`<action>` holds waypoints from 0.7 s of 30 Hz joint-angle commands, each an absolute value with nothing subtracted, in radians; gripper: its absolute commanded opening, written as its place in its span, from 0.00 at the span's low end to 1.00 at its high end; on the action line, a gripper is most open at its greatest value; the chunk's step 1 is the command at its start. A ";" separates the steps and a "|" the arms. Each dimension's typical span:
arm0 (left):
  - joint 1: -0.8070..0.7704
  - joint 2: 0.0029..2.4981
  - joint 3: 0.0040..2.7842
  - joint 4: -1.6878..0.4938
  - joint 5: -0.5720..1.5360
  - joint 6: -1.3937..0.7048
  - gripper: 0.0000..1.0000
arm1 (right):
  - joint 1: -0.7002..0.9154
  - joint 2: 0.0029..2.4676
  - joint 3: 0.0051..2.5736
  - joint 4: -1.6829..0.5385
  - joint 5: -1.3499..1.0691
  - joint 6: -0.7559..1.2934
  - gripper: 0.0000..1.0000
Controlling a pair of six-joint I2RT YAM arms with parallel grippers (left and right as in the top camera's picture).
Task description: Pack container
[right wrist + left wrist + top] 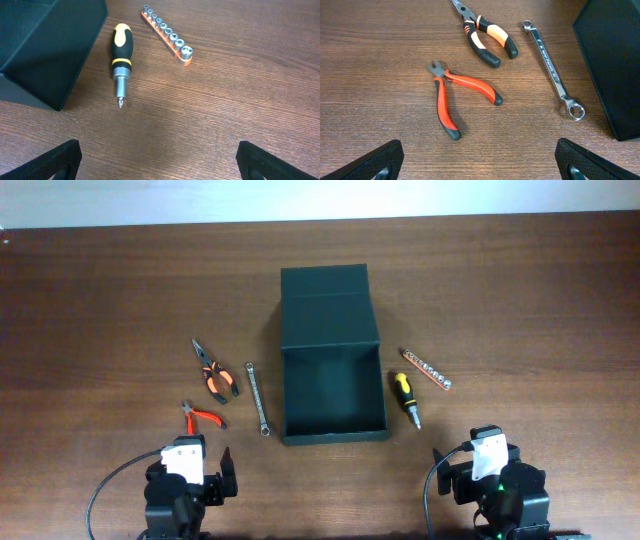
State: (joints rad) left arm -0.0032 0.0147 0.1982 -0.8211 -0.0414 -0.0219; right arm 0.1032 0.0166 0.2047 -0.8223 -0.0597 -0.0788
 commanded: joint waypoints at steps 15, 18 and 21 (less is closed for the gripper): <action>0.003 0.005 0.191 -0.817 -0.045 -0.006 0.99 | 0.096 0.431 0.527 -0.612 -0.022 -0.070 0.99; 0.003 0.005 0.191 -0.817 -0.045 -0.006 0.99 | 0.096 0.591 0.648 -0.614 -0.025 -0.070 0.99; 0.003 0.005 0.191 -0.817 -0.045 -0.006 0.99 | 0.097 0.748 0.774 -0.641 -0.033 -0.070 0.99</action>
State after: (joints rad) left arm -0.0032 0.0147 0.1978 -0.8204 -0.0414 -0.0219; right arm 0.1032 0.6361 0.6746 -0.6243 -0.0380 -0.0784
